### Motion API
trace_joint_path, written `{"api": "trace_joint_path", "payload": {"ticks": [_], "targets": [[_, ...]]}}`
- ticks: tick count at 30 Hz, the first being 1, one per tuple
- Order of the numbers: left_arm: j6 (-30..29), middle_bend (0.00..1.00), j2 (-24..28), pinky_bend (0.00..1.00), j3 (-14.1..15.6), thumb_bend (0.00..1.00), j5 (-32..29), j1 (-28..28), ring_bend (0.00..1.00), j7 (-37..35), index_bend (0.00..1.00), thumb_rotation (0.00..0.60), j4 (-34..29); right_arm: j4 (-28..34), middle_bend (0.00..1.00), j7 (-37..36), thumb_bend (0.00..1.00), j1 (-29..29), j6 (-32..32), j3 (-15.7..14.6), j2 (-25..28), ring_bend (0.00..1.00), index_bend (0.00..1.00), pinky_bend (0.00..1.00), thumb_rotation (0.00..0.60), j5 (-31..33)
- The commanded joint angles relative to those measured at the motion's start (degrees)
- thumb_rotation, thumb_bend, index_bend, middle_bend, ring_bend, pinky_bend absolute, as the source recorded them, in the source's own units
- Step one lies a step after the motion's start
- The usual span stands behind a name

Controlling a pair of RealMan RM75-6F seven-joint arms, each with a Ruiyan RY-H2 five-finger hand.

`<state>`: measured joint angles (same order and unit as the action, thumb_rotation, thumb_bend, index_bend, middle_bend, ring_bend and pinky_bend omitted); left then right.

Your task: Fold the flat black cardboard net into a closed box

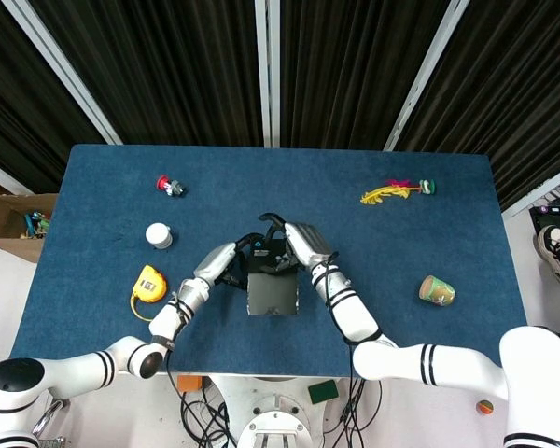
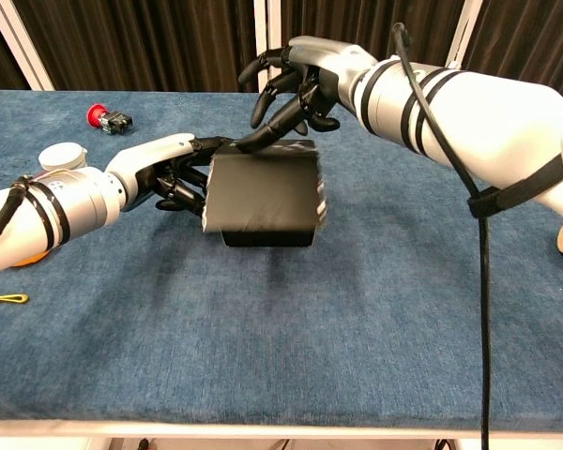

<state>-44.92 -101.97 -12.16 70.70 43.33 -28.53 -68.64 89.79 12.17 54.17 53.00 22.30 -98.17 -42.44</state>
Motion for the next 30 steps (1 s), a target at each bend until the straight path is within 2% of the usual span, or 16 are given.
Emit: {"api": "trace_joint_path", "payload": {"ticks": [1,5,9,20,24,30], "targets": [[-0.1,0.16,0.2,0.97,-0.3,0.09,-1.4,-0.3,0.61,2.7,0.04,0.522,-0.2,0.7,0.43,7.8,0.0,2.9,4.4,-2.3,0.0,0.75,0.25,1.0,0.6,1.9],[-1.4,0.11,0.7,0.98,-0.2,0.09,-2.4,-0.8,0.61,6.5,0.0,0.47,-1.2,0.6,0.43,11.0,0.0,3.7,6.3,-2.6,-0.7,0.75,0.26,1.0,0.6,2.0],[-2.6,0.08,2.0,0.98,0.3,0.08,-3.2,-1.7,0.61,10.5,0.0,0.445,-3.3,0.2,0.43,12.6,0.0,4.2,7.1,-2.9,-1.3,0.75,0.27,1.0,0.6,1.8],[-6.5,0.07,8.3,0.97,3.7,0.07,-3.4,-5.5,0.61,19.7,0.0,0.428,-10.3,5.1,0.43,11.4,0.0,2.2,8.1,-3.1,0.7,0.75,0.27,1.0,0.6,-0.1],[-9.1,0.07,11.4,0.96,5.2,0.07,-2.7,-7.5,0.61,22.8,0.0,0.428,-12.5,5.1,0.43,14.5,0.0,2.2,9.1,-5.5,0.3,0.75,0.27,1.0,0.6,-1.3],[-11.2,0.07,15.7,0.96,6.4,0.07,-2.1,-9.9,0.61,23.9,0.0,0.426,-15.6,-0.6,0.42,19.4,0.02,2.1,12.2,-10.4,-4.0,0.75,0.3,1.0,0.6,-6.1]]}}
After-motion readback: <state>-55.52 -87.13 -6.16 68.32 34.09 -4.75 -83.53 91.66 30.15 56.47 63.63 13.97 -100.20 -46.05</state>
